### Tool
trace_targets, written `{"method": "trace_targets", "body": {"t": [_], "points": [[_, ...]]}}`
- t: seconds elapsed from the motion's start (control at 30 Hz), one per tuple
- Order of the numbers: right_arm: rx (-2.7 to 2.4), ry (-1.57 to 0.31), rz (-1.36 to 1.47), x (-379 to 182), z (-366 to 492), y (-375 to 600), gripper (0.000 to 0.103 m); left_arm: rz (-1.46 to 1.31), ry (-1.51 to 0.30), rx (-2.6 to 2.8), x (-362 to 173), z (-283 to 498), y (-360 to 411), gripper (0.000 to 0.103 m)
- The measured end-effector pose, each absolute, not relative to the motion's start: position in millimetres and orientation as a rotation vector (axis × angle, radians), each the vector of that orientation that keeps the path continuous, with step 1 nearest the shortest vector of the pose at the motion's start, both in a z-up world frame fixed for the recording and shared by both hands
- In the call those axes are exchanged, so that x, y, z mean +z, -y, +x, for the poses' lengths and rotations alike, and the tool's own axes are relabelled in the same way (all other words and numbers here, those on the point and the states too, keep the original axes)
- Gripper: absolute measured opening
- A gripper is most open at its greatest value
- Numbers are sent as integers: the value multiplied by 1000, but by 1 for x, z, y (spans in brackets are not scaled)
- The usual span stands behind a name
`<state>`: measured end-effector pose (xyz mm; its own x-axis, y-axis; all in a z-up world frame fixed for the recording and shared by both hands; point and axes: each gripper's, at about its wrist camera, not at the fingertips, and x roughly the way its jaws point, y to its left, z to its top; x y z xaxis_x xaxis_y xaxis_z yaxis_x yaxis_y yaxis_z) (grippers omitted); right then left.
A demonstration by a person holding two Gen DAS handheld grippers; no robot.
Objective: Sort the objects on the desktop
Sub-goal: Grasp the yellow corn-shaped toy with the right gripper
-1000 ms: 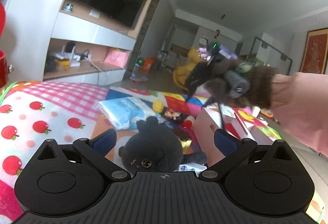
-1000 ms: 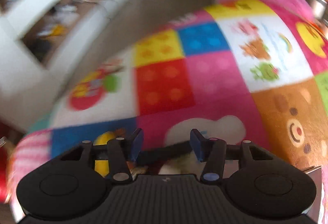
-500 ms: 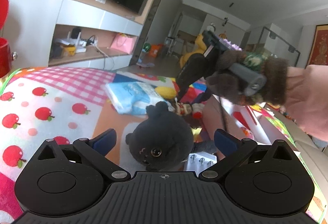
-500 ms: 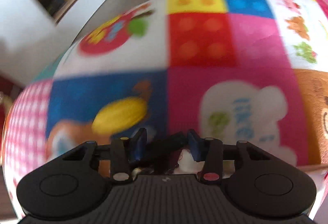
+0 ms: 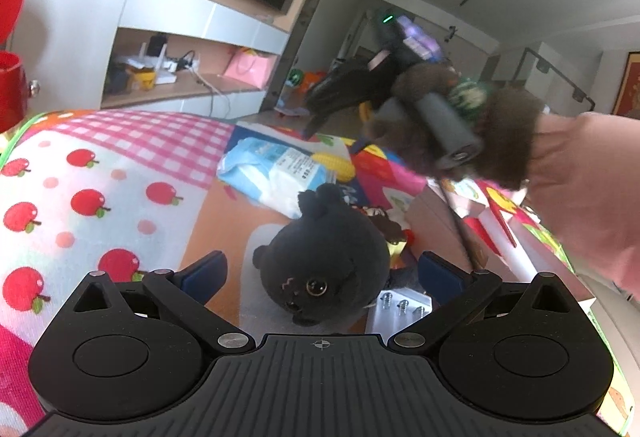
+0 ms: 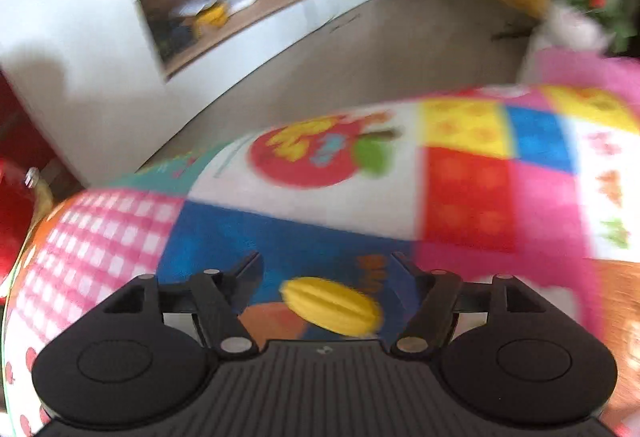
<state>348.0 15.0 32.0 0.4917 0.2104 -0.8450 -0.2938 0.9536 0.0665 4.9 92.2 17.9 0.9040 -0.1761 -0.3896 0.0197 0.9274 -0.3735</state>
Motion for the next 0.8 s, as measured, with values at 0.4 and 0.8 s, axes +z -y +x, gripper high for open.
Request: {"method": "trace_targets", "body": {"t": [0.4, 0.8], "points": [[407, -1102, -141, 36, 266, 4, 27, -375, -427, -105, 17, 4, -91, 103], [590, -893, 9, 102, 56, 124, 27, -251, -443, -107, 24, -9, -64, 103]]}}
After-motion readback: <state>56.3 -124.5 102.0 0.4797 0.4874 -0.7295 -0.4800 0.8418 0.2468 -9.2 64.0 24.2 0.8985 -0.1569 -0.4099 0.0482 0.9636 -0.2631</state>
